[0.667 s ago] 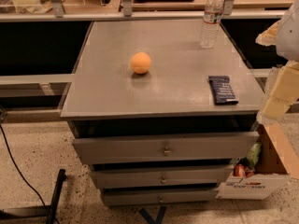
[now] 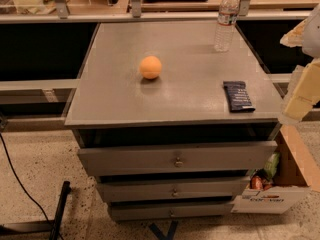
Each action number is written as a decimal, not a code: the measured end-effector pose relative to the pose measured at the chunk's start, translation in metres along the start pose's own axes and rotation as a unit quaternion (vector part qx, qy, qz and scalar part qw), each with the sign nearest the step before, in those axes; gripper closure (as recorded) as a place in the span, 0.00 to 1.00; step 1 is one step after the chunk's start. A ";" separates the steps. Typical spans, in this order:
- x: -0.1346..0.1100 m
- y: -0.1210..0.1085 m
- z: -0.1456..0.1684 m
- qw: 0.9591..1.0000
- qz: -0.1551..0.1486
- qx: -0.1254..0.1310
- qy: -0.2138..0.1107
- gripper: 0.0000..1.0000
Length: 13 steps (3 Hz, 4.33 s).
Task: Knock water bottle over
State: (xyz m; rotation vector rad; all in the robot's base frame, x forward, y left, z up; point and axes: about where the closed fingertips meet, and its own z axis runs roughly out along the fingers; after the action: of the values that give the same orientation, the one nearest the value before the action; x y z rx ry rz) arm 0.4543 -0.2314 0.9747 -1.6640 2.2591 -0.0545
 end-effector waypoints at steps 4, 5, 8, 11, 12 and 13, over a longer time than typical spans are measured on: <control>-0.002 -0.180 0.024 0.973 0.081 0.108 -0.190 0.00; -0.002 -0.180 0.025 0.973 0.081 0.107 -0.190 0.00; -0.032 -0.220 0.065 0.949 0.134 0.110 -0.264 0.00; -0.062 -0.273 0.098 0.914 0.138 0.137 -0.355 0.00; -0.069 -0.294 0.110 0.905 0.136 0.149 -0.374 0.00; -0.077 -0.314 0.121 0.892 0.144 0.157 -0.398 0.00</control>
Offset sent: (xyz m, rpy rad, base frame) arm 0.1439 -0.0831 0.0146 0.2264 -0.2146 -0.1157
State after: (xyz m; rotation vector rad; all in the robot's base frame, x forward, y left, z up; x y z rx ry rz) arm 0.7990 -0.2389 0.9496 -0.9167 1.7055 0.2717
